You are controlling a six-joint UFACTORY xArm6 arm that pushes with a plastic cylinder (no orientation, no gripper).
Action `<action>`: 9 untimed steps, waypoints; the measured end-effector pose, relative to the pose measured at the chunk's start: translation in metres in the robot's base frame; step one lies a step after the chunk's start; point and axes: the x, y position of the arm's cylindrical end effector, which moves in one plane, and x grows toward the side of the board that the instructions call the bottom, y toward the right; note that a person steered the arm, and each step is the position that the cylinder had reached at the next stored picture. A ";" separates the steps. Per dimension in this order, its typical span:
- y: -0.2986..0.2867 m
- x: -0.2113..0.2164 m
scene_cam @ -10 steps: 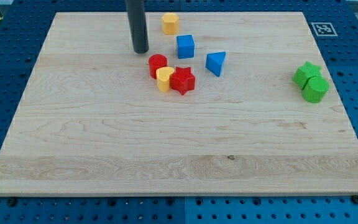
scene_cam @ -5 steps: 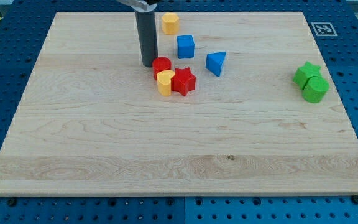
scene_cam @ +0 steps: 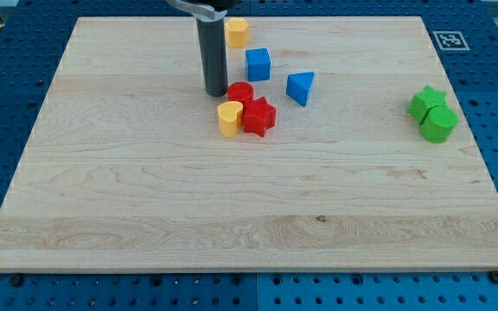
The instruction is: Separate the yellow heart from the red blocks
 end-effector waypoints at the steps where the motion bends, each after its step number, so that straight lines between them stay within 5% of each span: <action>1: 0.019 0.000; 5: 0.033 0.015; 9: 0.119 -0.006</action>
